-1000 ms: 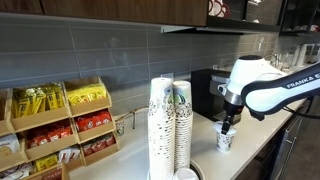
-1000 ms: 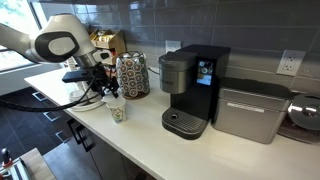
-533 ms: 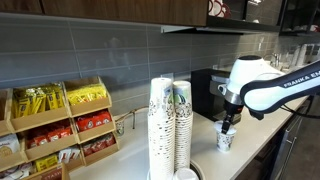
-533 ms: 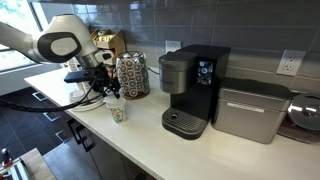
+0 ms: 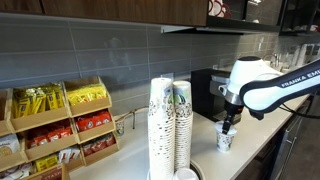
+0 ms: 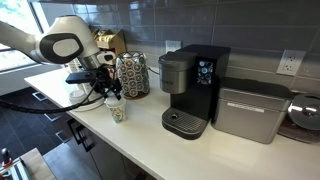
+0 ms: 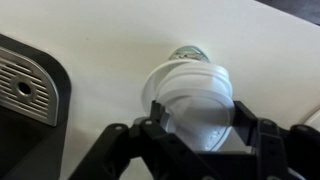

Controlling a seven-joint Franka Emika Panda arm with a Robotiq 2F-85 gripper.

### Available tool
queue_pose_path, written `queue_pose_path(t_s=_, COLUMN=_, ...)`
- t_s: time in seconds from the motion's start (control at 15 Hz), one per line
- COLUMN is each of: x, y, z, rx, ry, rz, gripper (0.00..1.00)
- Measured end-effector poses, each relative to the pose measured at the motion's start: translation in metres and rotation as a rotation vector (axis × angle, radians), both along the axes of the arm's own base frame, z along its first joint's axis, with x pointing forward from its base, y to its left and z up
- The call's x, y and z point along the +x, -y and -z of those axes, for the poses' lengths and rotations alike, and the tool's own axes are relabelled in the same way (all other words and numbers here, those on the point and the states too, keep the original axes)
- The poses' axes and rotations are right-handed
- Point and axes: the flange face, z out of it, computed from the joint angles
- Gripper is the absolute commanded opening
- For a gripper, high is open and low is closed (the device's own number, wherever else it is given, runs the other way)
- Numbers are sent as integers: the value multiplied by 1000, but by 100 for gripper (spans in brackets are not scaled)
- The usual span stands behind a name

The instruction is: Remove one coffee cup from the stack on the right and place it upright on the counter then put the white lid on top of it.

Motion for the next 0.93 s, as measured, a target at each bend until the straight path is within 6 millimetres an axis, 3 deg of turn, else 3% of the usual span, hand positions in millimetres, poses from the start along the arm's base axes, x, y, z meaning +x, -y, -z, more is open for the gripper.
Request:
queue_pose_path(t_s=0.47, x=1, y=2, z=2, rx=1, ry=-6, rz=1, gripper=77)
queue_pose_path(t_s=0.67, x=1, y=3, z=3, rx=1, ry=-8, rz=-1, gripper=86)
queue_pose_path(t_s=0.93, x=1, y=3, z=4, rx=1, ry=-11, rz=-5, gripper=82)
